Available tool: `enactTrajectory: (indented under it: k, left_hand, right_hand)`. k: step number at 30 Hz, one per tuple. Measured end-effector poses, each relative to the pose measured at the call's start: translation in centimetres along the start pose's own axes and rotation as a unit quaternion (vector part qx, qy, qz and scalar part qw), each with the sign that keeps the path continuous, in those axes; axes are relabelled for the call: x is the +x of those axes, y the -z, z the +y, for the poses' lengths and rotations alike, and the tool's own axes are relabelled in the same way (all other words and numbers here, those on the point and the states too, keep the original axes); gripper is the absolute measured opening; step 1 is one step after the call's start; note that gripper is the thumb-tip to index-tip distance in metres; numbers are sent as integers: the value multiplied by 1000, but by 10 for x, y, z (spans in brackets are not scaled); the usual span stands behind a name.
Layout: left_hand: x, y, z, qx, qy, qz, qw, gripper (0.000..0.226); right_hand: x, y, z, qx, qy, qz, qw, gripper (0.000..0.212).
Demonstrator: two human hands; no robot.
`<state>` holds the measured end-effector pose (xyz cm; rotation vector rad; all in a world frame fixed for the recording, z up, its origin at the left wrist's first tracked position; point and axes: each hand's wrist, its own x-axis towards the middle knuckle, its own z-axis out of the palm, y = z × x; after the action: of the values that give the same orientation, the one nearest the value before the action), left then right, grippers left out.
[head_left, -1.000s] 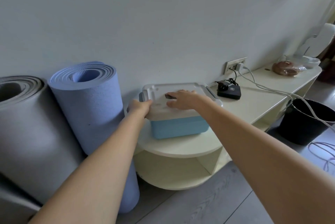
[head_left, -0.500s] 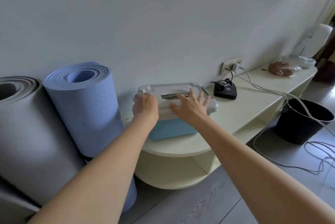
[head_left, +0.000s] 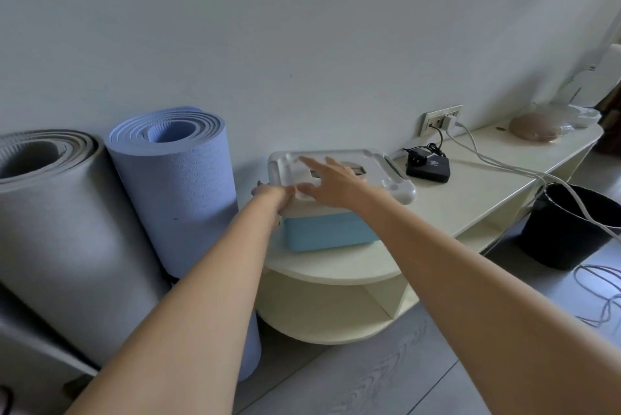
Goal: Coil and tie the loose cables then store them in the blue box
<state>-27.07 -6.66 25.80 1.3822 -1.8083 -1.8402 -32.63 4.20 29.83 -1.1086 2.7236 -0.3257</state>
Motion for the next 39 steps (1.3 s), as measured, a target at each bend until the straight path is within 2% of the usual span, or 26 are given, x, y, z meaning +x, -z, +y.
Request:
enactTrajectory:
  k: [4, 6, 8, 10, 13, 19, 22, 25, 28, 32, 33, 35, 38, 39]
  left_hand:
    - [3, 6, -8, -114, 14, -46, 992, 39]
    - [7, 6, -8, -156, 4, -32, 987, 40]
    - [20, 0, -9, -163, -10, -10, 986, 50]
    - [33, -7, -9, -128, -30, 34, 991, 43]
    - [3, -10, 1, -95, -66, 107, 988, 19]
    - [-13, -13, 0, 105, -125, 188, 968, 35]
    - [-18, -12, -1, 237, -158, 208, 936, 34]
    - [-24, -13, -4, 328, -197, 218, 898, 32]
    - [-17, -11, -7, 378, -194, 234, 874, 34]
    - [-12, -15, -2, 419, -317, 244, 815, 35]
    - [-14, -17, 0, 410, -328, 229, 820, 34]
    - [-14, -19, 3, 429, -318, 208, 820, 35]
    - [-12, -15, 2, 501, -304, 179, 790, 38]
    - [-19, -15, 5, 491, -299, 170, 800, 38]
  right_hand:
    - [9, -5, -17, -57, 21, -111, 992, 49]
    - [4, 5, -21, -71, 25, -127, 989, 46]
    - [-6, 16, -25, -80, 42, -129, 988, 45]
    - [-13, 21, -28, -91, 63, -126, 986, 47]
    - [-16, 19, -30, -102, 70, -131, 984, 46]
    - [1, 7, -22, -102, 50, -127, 985, 44]
    - [5, -9, -12, -69, 37, -102, 992, 44]
    - [1, -29, 0, -88, 71, -1, 994, 44]
    - [8, -36, 1, -97, 115, 74, 986, 45]
    - [23, -32, 5, -87, 160, 76, 980, 46]
    - [25, -31, 8, -85, 167, 81, 979, 46]
    - [27, -29, 12, -95, 171, 87, 977, 46]
    - [31, -31, 8, -77, 171, 52, 981, 47]
    - [28, -31, 8, -65, 175, 50, 981, 47]
